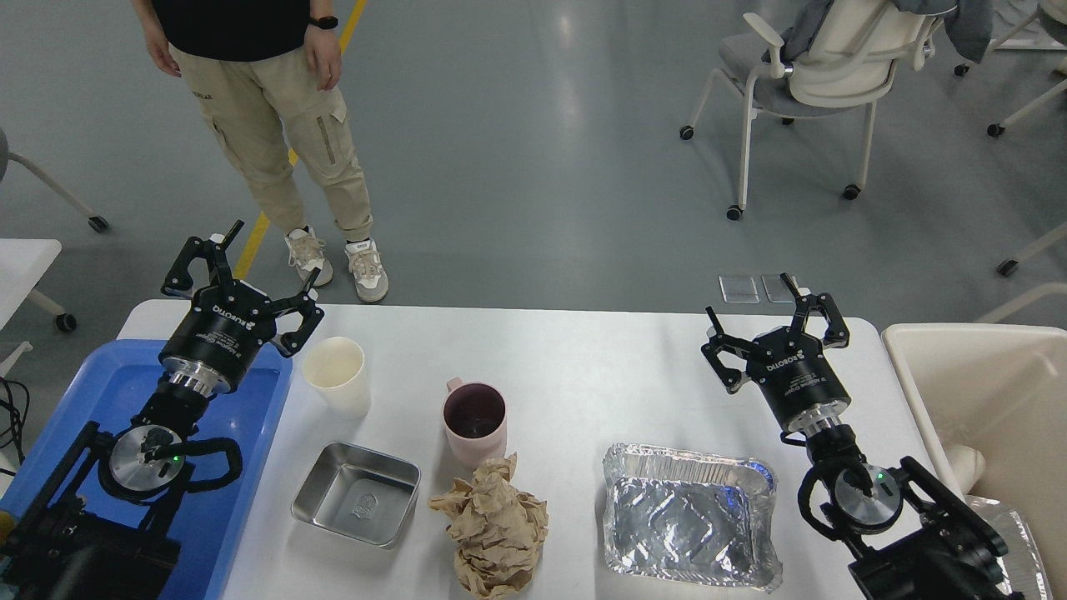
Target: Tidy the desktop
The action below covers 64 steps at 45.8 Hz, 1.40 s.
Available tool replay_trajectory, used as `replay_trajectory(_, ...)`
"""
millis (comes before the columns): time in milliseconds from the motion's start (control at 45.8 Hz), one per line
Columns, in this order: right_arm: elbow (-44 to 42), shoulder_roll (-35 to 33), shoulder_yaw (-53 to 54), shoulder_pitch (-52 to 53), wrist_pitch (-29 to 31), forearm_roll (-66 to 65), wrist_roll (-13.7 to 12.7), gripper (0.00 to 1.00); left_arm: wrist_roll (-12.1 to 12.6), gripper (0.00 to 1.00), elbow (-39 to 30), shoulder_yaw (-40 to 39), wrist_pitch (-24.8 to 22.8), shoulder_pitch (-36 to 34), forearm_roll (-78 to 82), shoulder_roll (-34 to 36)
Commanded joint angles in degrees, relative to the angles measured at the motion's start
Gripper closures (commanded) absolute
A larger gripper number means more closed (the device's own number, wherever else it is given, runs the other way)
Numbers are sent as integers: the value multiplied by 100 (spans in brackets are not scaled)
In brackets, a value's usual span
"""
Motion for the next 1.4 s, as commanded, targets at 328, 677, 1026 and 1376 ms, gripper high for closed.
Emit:
replay_trajectory(328,43,3,0,-26,9,0,0,0,-15,2,-22,-9,6,36,0,-45)
replay_trajectory(677,35,38,-52,18,-9,0,0,0,-15,2,-22,0,-3,36,0,-19)
replay_trajectory(1026,35,3,-114,9,0,0,0,0,-23,2,-22,0,-3,27,0,-19)
replay_trajectory(1376,26,12,-123,0,0,0,0,0,-15,2,-31,-9,-3,27,0,-10)
